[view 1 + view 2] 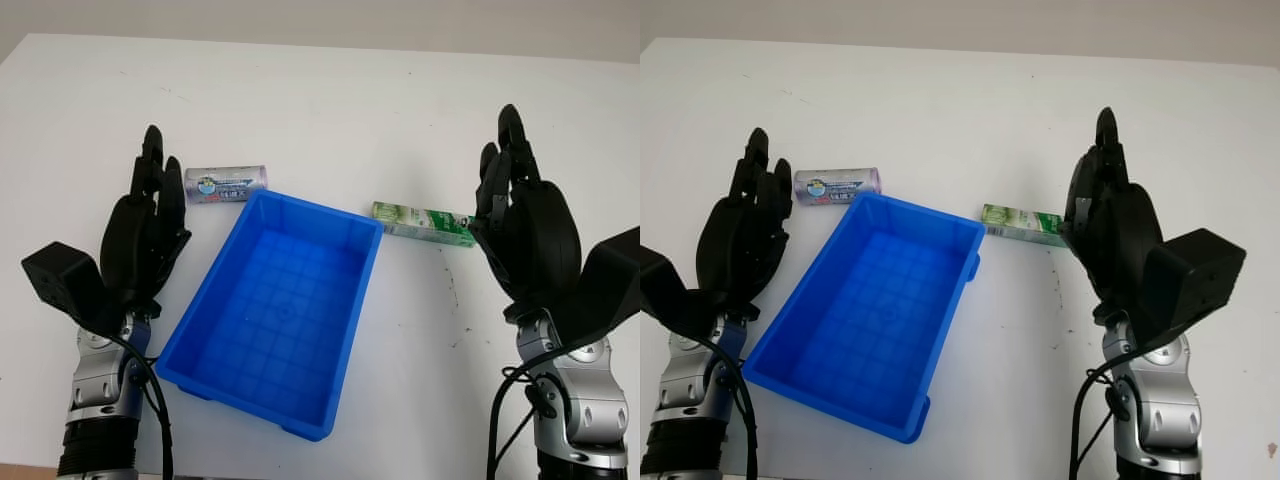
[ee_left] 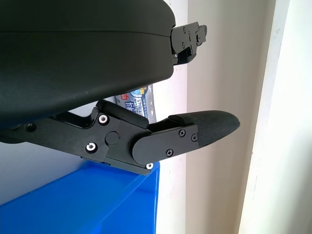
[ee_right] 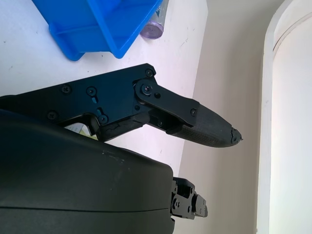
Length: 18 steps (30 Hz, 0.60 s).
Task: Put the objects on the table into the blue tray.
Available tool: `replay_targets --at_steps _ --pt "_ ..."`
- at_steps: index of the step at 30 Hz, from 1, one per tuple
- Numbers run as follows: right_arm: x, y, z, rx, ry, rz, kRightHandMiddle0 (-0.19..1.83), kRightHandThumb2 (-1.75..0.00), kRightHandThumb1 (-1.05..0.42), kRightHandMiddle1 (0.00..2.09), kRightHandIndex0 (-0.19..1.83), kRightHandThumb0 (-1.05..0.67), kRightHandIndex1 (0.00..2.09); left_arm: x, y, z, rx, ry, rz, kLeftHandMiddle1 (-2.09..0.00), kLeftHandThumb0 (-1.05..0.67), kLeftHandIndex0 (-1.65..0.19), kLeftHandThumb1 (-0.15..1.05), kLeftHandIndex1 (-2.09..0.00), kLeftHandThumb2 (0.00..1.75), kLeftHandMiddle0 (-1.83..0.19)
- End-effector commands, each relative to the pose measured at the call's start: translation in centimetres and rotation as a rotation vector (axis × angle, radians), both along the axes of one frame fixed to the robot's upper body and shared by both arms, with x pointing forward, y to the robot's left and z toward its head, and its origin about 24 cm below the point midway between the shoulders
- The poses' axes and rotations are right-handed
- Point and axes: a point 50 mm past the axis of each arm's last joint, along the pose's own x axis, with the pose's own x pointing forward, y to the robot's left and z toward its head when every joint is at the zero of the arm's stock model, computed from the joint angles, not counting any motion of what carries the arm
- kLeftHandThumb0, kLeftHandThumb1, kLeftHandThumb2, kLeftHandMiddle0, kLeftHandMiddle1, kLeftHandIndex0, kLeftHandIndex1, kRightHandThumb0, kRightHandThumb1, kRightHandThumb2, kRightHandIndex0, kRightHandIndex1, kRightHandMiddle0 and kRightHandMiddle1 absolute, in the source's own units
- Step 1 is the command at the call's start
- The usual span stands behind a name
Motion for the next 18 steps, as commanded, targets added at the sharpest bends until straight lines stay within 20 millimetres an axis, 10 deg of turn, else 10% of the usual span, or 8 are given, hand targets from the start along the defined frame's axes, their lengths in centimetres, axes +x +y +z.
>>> replay_targets --at_steps 1,11,18 --pt "-0.1 0.1 0.0 0.003 -0.005 -0.001 -0.19 -0.81 -1.05 0.00 -0.19 -0.75 0.00 0.0 0.0 0.3 0.004 -0.019 -0.002 -0.02 -0.70 0.19 1.05 -0.05 0.63 0.19" --pt "1.0 -0.1 0.5 -0.009 -0.028 0.031 -0.19 -0.78 -1.05 0.00 -0.19 -0.75 0.00 0.4 0.2 0.6 0.024 -0.024 0.001 0.00 -0.70 0.19 1.05 -0.01 0.64 0.19" --pt "1.5 -1.6 4.9 -0.236 -0.149 -0.050 -0.05 -0.19 -1.04 0.10 -0.06 -0.66 0.08 0.2 0.8 1.0 0.041 -0.039 0.023 -0.01 -0.70 0.18 1.05 -0.03 0.63 0.19"
